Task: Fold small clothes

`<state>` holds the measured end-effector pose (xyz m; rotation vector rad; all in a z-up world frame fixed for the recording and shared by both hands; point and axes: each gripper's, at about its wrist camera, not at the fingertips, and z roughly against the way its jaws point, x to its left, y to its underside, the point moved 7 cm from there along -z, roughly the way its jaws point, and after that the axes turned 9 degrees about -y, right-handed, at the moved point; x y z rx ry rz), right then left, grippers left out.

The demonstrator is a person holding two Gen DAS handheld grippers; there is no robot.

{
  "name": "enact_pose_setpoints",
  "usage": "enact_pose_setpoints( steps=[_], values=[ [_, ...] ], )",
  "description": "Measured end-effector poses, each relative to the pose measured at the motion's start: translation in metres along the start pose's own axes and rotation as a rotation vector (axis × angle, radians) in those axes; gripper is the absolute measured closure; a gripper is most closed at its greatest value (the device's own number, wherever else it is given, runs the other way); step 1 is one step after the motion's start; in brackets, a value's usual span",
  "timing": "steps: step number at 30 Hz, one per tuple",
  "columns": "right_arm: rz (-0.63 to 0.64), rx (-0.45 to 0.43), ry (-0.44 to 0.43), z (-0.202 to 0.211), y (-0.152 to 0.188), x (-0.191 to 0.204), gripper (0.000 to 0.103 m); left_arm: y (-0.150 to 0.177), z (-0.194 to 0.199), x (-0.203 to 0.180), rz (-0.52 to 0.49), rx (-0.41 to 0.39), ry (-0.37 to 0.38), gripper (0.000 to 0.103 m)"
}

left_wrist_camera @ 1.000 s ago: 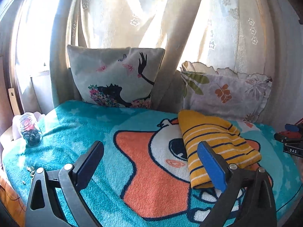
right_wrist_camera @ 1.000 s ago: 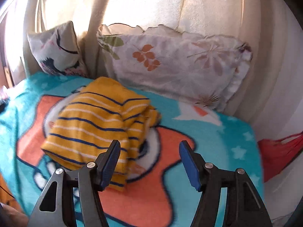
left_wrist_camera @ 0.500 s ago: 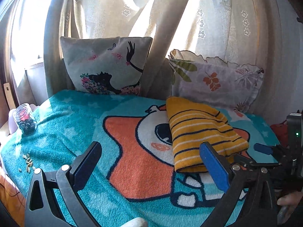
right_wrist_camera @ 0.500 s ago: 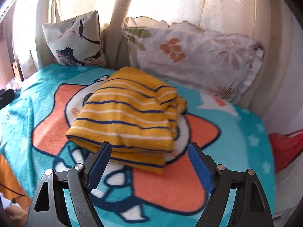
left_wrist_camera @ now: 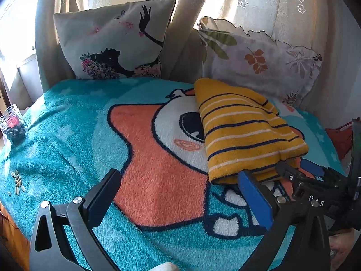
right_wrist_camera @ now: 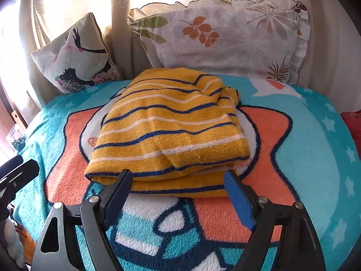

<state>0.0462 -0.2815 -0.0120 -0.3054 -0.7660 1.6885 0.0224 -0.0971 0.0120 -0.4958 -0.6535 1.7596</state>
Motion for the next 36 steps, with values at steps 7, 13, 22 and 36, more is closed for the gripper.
enact_pose_setpoints(
  steps=[7,13,22,36],
  values=[
    [0.016,0.016,0.000,-0.010,-0.002,0.007,0.017,0.003,-0.013,0.006,0.011,0.037,-0.002,0.000],
    [0.023,0.030,0.001,-0.016,0.003,0.013,0.017,0.006,-0.019,0.006,0.006,0.053,0.000,0.000],
    [0.046,0.041,0.001,-0.021,0.005,0.019,0.017,0.011,-0.025,0.010,0.012,0.074,-0.005,0.000],
    [0.045,0.051,0.007,-0.022,0.008,0.020,0.017,0.017,-0.030,0.012,0.011,0.101,-0.007,0.000]
  ],
)
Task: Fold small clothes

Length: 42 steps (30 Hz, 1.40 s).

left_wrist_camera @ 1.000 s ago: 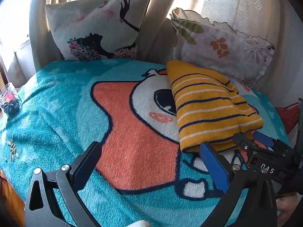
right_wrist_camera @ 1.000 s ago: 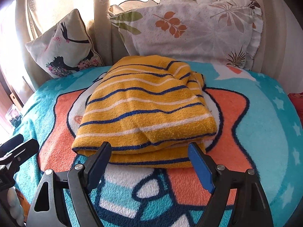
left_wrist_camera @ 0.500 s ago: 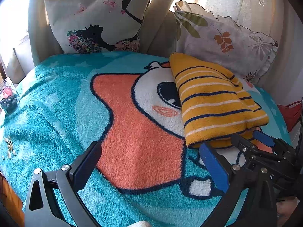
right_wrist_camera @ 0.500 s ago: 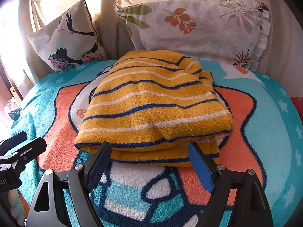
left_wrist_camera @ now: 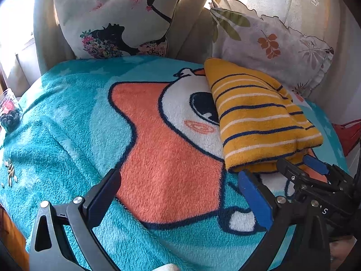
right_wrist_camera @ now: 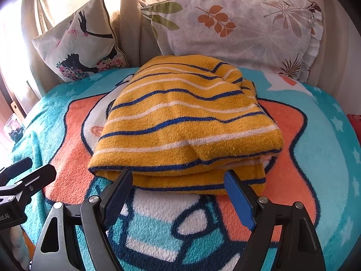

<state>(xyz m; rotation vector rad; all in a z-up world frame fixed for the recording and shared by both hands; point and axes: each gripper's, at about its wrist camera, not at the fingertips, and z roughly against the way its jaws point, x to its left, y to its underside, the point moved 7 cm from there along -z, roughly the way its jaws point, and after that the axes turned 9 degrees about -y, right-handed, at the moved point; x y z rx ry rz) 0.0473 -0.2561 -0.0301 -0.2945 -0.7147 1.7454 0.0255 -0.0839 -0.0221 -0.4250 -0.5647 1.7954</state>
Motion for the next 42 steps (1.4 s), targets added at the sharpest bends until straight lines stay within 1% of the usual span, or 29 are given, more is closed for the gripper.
enact_pose_setpoints(
  steps=[15,21,29,42],
  values=[
    [-0.023,-0.004,0.003,0.001,0.000,-0.007,0.017,0.005,-0.004,-0.008,-0.031,0.018,0.006,0.000],
    [-0.028,-0.002,0.000,0.001,0.002,-0.007,0.016,0.007,-0.007,-0.010,-0.029,0.034,0.020,0.000],
    [-0.026,0.004,0.002,-0.002,0.004,-0.006,0.017,0.009,-0.009,-0.010,-0.029,0.043,0.021,0.000],
    [-0.004,0.007,-0.007,-0.002,0.006,0.003,0.016,0.012,-0.014,-0.008,-0.010,0.064,0.043,0.000]
  ],
)
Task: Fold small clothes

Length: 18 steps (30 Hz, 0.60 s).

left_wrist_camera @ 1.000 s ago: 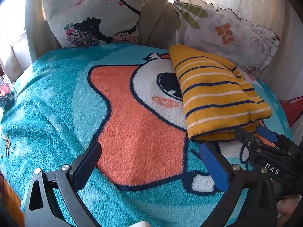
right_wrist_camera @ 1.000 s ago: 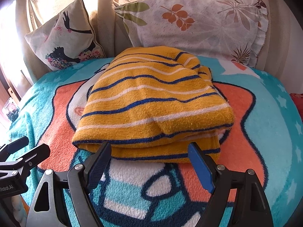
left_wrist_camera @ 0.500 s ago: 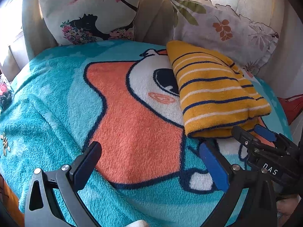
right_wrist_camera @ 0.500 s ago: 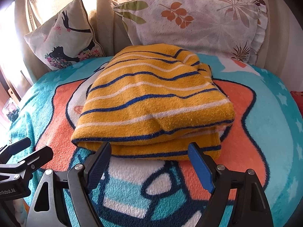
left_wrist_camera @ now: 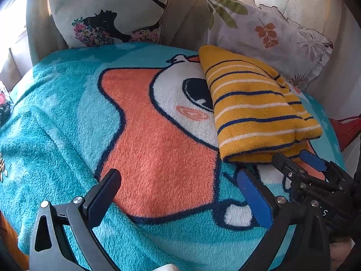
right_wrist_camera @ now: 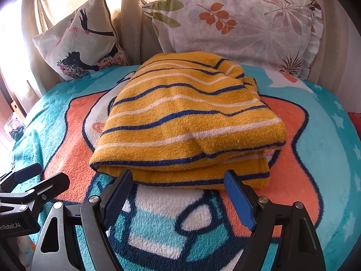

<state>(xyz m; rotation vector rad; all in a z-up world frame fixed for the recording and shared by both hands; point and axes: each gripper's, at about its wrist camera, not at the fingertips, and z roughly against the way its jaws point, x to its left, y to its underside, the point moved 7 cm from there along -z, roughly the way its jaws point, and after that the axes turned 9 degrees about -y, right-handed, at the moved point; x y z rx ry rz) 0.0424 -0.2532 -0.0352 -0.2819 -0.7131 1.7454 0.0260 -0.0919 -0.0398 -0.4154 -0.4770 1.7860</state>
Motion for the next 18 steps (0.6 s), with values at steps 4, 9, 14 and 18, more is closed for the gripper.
enact_pose_setpoints(
  steps=[4,9,14,18],
  values=[
    [-0.009,0.002,0.001,0.000,0.001,-0.001,0.017,0.001,-0.002,0.000,0.001,0.007,0.002,0.000],
    [-0.013,-0.016,0.025,0.003,-0.005,-0.007,0.016,0.003,-0.005,0.001,-0.003,0.016,-0.001,0.000],
    [-0.057,-0.067,0.034,0.014,-0.028,-0.023,0.016,0.002,-0.006,0.002,-0.004,0.021,-0.005,0.000],
    [-0.059,-0.057,0.028,0.006,-0.037,-0.027,0.016,0.003,-0.006,0.002,-0.007,0.021,-0.006,0.000]
  ],
)
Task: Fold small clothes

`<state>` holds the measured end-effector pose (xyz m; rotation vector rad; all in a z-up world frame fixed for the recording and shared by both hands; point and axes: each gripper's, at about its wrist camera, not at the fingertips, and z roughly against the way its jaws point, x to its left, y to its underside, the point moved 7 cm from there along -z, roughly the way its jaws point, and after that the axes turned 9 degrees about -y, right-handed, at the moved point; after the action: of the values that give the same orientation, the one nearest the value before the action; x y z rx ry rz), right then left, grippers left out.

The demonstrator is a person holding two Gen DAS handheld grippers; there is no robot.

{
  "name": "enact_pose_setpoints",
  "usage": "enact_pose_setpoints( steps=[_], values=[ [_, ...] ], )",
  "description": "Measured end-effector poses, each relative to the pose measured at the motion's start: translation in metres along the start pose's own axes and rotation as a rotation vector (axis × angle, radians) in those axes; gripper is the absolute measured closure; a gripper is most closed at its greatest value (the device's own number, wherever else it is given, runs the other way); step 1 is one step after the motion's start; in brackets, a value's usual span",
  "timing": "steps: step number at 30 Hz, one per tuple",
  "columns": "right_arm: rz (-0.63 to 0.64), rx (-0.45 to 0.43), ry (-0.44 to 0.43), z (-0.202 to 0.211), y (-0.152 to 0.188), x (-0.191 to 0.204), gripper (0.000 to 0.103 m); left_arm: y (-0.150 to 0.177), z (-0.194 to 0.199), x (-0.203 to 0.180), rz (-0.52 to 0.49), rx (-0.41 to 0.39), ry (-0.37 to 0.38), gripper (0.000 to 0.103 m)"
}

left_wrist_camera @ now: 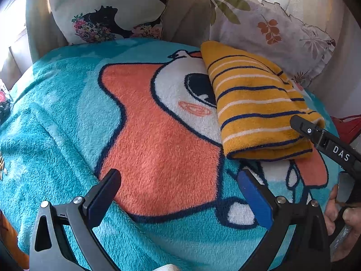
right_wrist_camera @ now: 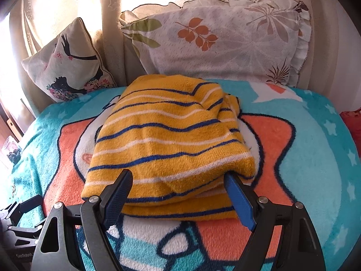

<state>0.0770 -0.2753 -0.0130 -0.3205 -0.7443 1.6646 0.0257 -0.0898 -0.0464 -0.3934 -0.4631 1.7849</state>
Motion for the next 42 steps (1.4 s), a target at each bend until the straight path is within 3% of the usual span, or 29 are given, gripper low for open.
enact_pose_setpoints(
  steps=[5,10,15,20,25,32,42],
  values=[
    [-0.026,0.116,0.009,-0.030,0.019,-0.008,0.014,0.000,0.001,0.004,0.006,-0.003,-0.001,0.000],
    [-0.036,0.078,-0.014,-0.005,0.029,-0.014,0.014,-0.005,-0.001,0.018,0.020,-0.005,-0.022,0.000],
    [-0.038,0.054,0.023,0.027,0.034,-0.035,0.014,-0.015,-0.006,0.057,0.075,-0.039,-0.101,0.000],
    [-0.037,0.035,0.172,0.041,0.030,-0.080,0.014,-0.025,-0.014,0.107,0.137,-0.056,-0.207,0.000],
    [-0.111,0.069,0.306,0.029,0.023,-0.165,0.014,-0.038,-0.028,0.147,0.156,-0.050,-0.318,0.000],
    [-0.218,0.065,0.292,0.028,0.019,-0.231,0.014,-0.046,-0.027,0.164,0.180,-0.061,-0.337,0.000],
    [-0.194,0.086,0.299,0.021,0.011,-0.253,0.014,-0.043,-0.031,0.149,0.163,-0.052,-0.332,0.000]
  ],
)
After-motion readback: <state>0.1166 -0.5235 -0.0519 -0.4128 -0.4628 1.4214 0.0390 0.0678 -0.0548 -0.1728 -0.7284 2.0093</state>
